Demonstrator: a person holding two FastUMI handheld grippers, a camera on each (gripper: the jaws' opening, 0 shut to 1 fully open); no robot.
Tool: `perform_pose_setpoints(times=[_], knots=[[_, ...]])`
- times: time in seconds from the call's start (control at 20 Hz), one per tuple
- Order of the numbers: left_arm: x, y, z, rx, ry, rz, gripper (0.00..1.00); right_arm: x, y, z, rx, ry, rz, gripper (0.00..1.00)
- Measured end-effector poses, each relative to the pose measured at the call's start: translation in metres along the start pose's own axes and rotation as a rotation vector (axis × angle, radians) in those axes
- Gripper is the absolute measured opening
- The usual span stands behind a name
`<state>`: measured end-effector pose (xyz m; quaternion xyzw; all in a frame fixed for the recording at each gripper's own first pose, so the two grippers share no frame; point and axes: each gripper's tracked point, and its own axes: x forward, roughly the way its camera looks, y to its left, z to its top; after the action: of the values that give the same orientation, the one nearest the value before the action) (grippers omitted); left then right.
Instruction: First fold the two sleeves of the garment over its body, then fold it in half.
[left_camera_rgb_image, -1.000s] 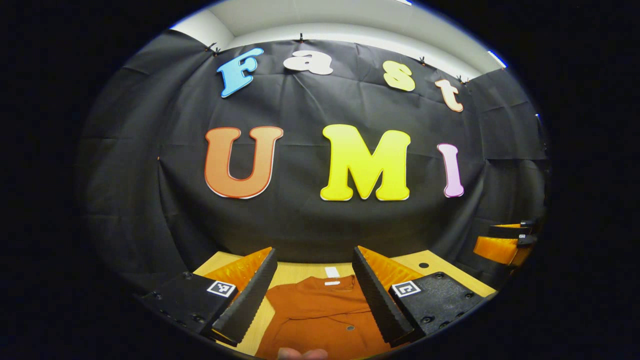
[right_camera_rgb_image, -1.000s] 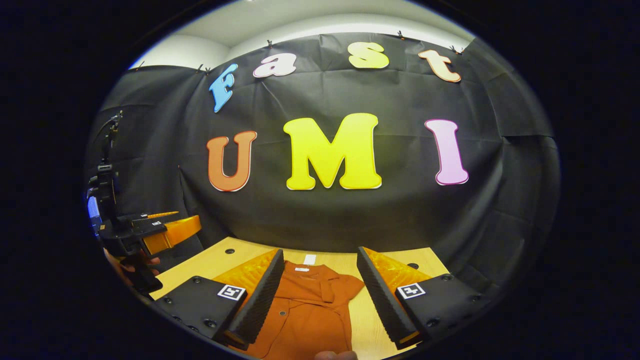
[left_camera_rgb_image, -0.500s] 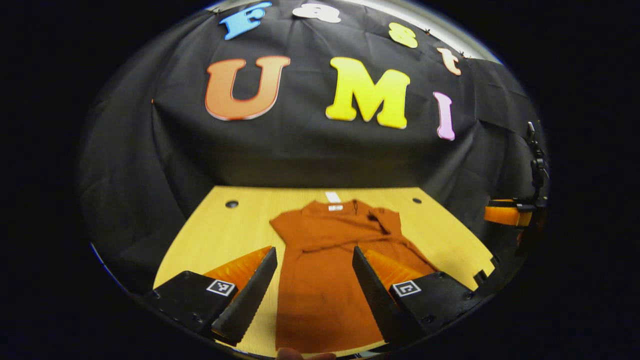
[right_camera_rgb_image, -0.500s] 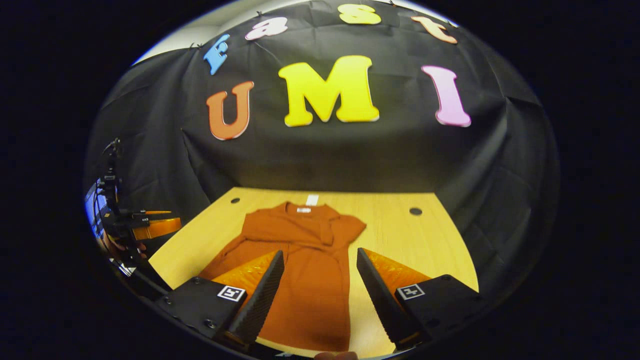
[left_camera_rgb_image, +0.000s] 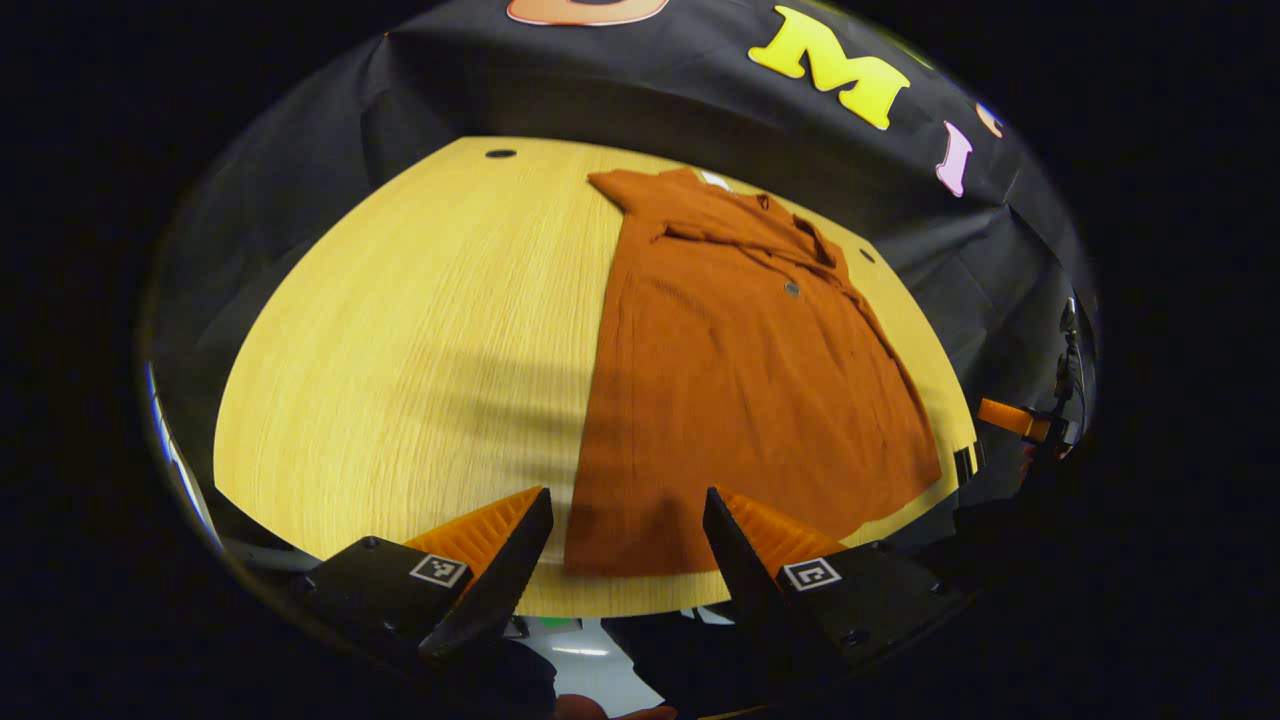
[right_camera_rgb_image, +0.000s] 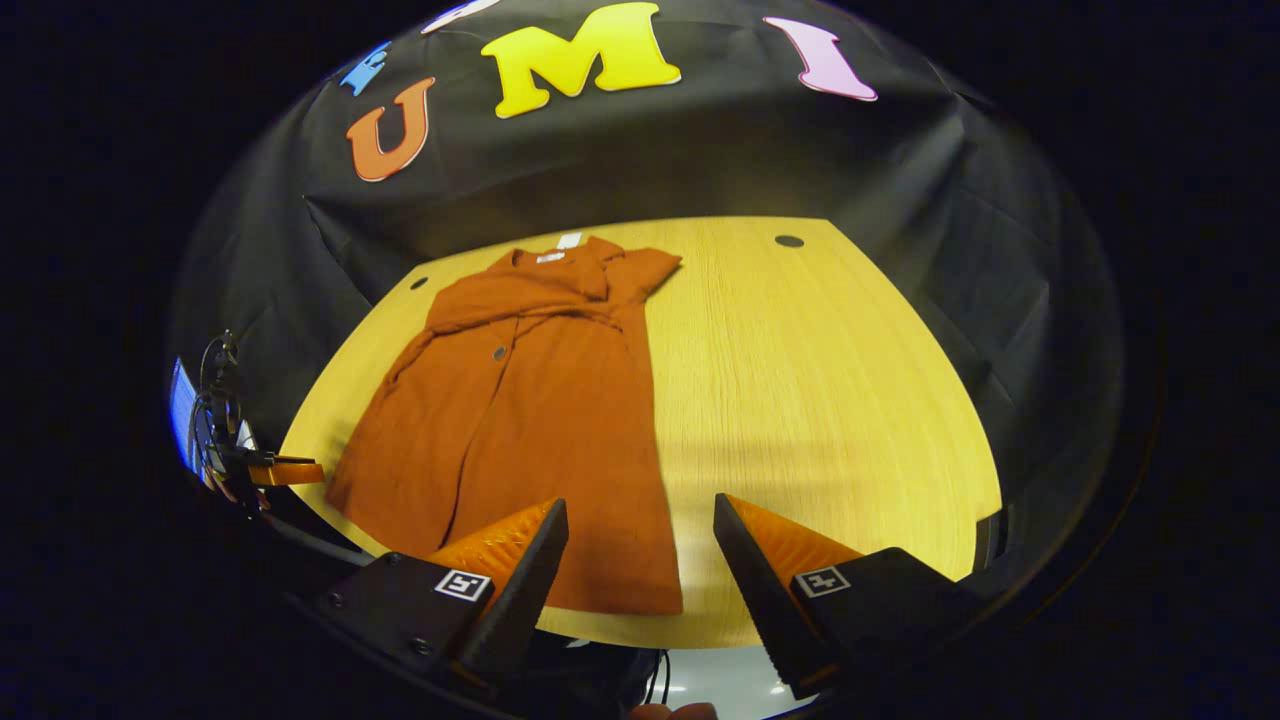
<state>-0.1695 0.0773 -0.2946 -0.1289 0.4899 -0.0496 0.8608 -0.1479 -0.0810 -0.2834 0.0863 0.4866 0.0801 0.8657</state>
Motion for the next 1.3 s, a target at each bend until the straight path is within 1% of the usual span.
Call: perform_pose_setpoints(times=[0.1, 0.15, 0.2, 0.25, 0.3, 0.35, 0.4, 0.5, 0.55, 0.6, 0.65, 0.7, 0.75, 0.8, 0.85, 0.9, 0.95, 1.0, 1.05, 1.1, 1.15, 1.25, 1.3], knots=[[0.002, 0.004, -0.006, -0.014, 0.009, 0.004, 0.98, 0.008, 0.0, -0.016, 0.016, 0.029, -0.002, 0.94], [0.004, 0.002, -0.007, -0.022, 0.012, -0.002, 0.98, 0.014, -0.003, -0.024, 0.013, 0.048, -0.016, 0.94], [0.007, 0.003, -0.011, -0.037, 0.019, -0.003, 1.0, 0.019, -0.005, -0.037, 0.011, 0.064, -0.025, 0.94], [0.008, 0.004, -0.014, -0.053, 0.024, -0.005, 0.98, 0.024, -0.008, -0.049, 0.0, 0.084, -0.036, 0.94], [0.007, 0.006, -0.017, -0.063, 0.025, 0.004, 0.98, 0.028, -0.009, -0.057, -0.015, 0.105, -0.044, 0.94], [0.007, 0.003, -0.014, -0.07, 0.012, -0.004, 1.0, 0.029, -0.008, -0.062, -0.025, 0.113, -0.049, 0.94], [0.008, 0.001, -0.015, -0.081, 0.015, -0.004, 0.96, 0.032, -0.007, -0.067, -0.032, 0.119, -0.051, 0.95], [0.009, -0.002, -0.017, -0.095, 0.007, 0.001, 0.98, 0.038, -0.006, -0.08, -0.041, 0.153, -0.066, 0.94], [0.01, -0.004, -0.017, -0.096, 0.005, 0.0, 0.97, 0.041, -0.004, -0.076, -0.063, 0.138, -0.071, 0.94], [0.01, -0.006, -0.018, -0.092, 0.009, 0.0, 0.98, 0.04, -0.001, -0.08, -0.084, 0.148, -0.075, 0.95], [0.011, -0.01, -0.019, -0.092, 0.013, -0.008, 0.97, 0.039, -0.001, -0.081, -0.113, 0.142, -0.077, 0.93], [0.012, -0.017, -0.02, -0.089, 0.021, -0.025, 0.96, 0.038, 0.003, -0.082, -0.13, 0.146, -0.071, 0.96], [0.014, -0.024, -0.022, -0.085, 0.026, -0.04, 0.94, 0.042, 0.011, -0.083, -0.132, 0.143, -0.058, 0.95], [0.015, -0.028, -0.023, -0.089, 0.031, -0.047, 0.92, 0.042, 0.014, -0.082, -0.136, 0.147, -0.06, 0.83], [0.018, -0.031, -0.022, -0.097, 0.029, -0.056, 0.82, 0.044, 0.016, -0.082, -0.132, 0.147, -0.049, 0.7], [0.021, -0.032, -0.022, -0.102, 0.028, -0.05, 0.78, 0.042, 0.018, -0.08, -0.126, 0.149, -0.044, 0.63], [0.024, -0.031, -0.022, -0.108, 0.025, -0.038, 0.69, 0.041, 0.019, -0.08, -0.116, 0.149, -0.034, 0.55], [0.027, -0.026, -0.023, -0.114, 0.029, -0.013, 0.68, 0.045, 0.017, -0.08, -0.103, 0.151, -0.03, 0.47], [0.028, -0.024, -0.023, -0.122, 0.023, -0.002, 0.36, 0.045, 0.017, -0.078, -0.084, 0.153, -0.026, 0.23], [0.026, -0.026, -0.023, -0.11, 0.036, 0.001, 0.05, 0.047, 0.018, -0.077, -0.055, 0.156, -0.022, 0.19], [0.026, -0.027, -0.023, -0.083, 0.037, 0.008, 0.09, 0.048, 0.018, -0.076, -0.035, 0.162, -0.015, 0.1], [0.024, -0.03, -0.016, -0.036, 0.026, 0.019, 0.04, 0.042, 0.014, -0.069, -0.007, 0.156, -0.015, 0.1], [0.021, -0.031, -0.011, -0.014, 0.016, 0.02, 0.04, 0.048, 0.016, -0.067, 0.008, 0.152, -0.006, 0.01]])
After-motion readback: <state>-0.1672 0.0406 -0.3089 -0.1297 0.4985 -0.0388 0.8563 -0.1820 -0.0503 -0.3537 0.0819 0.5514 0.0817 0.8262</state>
